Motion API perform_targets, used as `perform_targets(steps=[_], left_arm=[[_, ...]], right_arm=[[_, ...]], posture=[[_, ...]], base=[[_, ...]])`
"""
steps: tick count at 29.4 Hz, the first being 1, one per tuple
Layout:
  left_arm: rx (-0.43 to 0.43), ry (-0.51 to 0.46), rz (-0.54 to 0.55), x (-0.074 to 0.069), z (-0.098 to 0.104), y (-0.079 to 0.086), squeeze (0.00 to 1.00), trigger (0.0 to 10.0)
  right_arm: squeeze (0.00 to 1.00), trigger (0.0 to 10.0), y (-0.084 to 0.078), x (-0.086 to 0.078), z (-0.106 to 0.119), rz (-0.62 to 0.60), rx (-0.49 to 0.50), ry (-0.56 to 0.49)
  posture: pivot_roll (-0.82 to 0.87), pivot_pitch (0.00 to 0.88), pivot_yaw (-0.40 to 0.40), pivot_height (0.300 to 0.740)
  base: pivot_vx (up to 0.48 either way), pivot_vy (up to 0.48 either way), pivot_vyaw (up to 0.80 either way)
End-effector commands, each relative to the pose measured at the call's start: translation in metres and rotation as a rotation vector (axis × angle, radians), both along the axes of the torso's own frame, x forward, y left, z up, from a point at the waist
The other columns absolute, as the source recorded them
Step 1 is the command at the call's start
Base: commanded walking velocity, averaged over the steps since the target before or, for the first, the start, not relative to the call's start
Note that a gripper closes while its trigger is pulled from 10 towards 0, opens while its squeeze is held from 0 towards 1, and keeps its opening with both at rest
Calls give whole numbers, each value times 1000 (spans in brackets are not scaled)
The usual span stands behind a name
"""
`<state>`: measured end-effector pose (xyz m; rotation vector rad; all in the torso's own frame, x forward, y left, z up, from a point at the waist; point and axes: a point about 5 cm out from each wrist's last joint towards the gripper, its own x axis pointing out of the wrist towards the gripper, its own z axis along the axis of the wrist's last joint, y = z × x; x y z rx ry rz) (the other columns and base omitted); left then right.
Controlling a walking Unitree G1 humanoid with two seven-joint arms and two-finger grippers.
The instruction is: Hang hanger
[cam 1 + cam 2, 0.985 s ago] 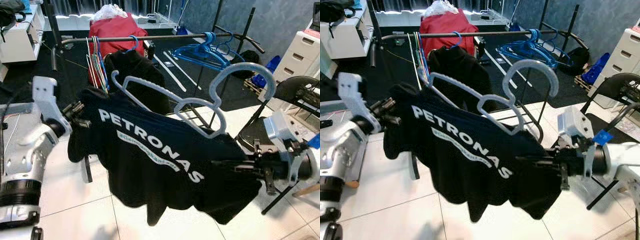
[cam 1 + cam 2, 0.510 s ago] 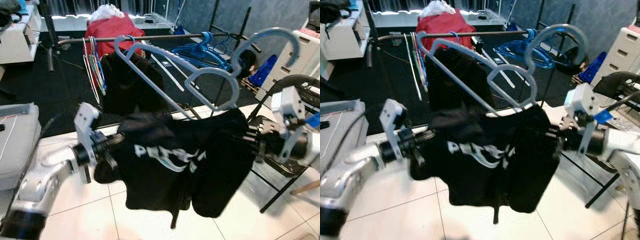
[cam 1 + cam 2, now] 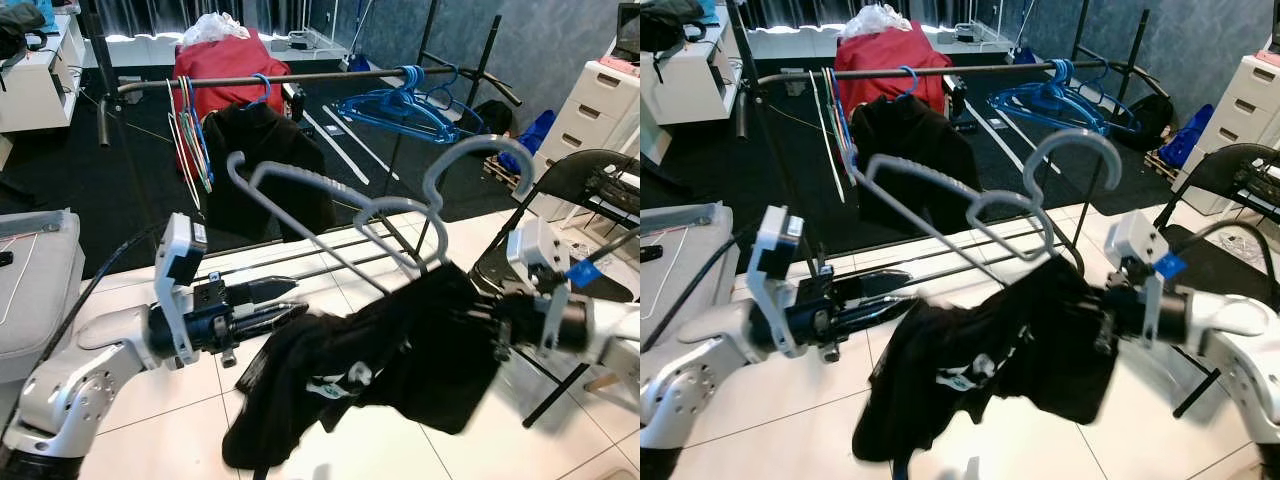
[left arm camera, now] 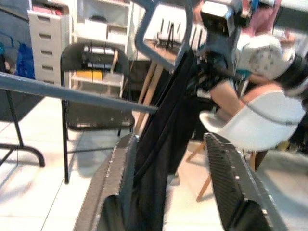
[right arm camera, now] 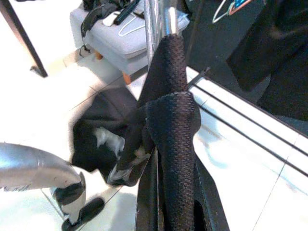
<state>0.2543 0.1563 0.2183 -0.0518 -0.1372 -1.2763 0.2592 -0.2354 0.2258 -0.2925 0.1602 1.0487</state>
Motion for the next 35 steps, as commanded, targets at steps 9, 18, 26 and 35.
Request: perform_targets(steps=[9, 18, 26, 35], left_arm=[[143, -54, 107, -6, 5, 39, 1000, 10000], [146, -213, 110, -8, 32, 37, 0, 10000], [235, -205, -200, -35, 19, 1, 0, 10000], [297, -253, -177, -30, 15, -8, 0, 10000]], right_arm=[[0, 0, -45, -12, -8, -28, -227, 130], [0, 0, -49, -22, -19, 80, -361, 250], [0, 0, -23, -23, -8, 246, -246, 255], [0, 0, -25, -23, -4, 341, -221, 313]], posture=[[-34, 74, -60, 740], [-41, 64, -67, 740], [-41, 53, -66, 740], [-48, 44, -70, 740]], base=[[0, 0, 0], [0, 0, 0], [0, 0, 0], [0, 0, 0]])
